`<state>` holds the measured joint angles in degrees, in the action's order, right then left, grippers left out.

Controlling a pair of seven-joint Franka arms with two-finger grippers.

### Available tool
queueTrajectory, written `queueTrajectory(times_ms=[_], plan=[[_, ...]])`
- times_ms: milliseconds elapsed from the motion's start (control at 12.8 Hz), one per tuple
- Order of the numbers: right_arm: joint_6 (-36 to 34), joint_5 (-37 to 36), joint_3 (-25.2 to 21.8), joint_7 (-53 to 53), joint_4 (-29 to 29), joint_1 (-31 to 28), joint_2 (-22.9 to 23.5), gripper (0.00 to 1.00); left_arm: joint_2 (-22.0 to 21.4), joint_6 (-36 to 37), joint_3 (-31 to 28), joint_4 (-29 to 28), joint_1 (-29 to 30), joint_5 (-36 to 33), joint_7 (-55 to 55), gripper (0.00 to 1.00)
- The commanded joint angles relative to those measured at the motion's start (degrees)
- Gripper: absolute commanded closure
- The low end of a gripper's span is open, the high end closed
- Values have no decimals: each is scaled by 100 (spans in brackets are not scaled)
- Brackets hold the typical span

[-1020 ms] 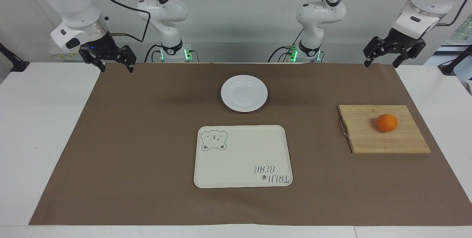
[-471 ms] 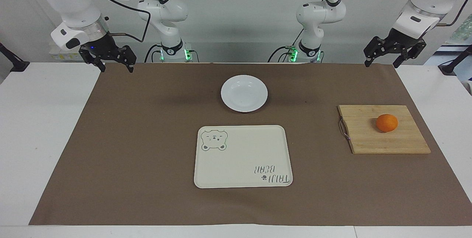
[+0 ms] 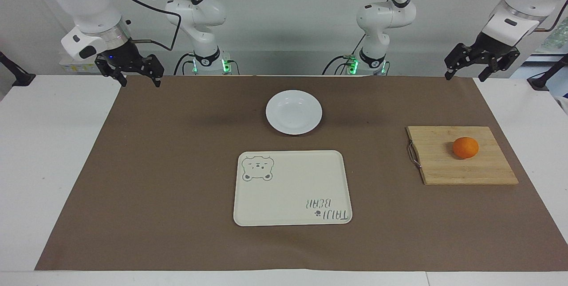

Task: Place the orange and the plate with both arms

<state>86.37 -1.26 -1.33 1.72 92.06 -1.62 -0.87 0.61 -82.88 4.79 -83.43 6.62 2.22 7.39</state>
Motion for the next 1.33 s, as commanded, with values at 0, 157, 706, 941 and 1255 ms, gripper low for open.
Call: queueTrajectory(times_ms=[0,157,706,941,1255], plan=[[-24,118,28,-84,-83,-40,52,0,-61,-288,13,-305,356,121,516,0],[-24,118,28,-84,-83,-40,52,0,-61,-569,5,-612,602,121,946,0],[-24,118,28,-93,-83,-40,52,0,-43,-2089,-13,-1929,1104,130,1853,0],[-24,118,28,-84,-83,-40,52,0,281,-2618,-4,-2151,1315,130,2169,0],[-24,118,28,-84,-83,-40,52,0,739,-3241,-4,-2308,1360,147,2205,0]])
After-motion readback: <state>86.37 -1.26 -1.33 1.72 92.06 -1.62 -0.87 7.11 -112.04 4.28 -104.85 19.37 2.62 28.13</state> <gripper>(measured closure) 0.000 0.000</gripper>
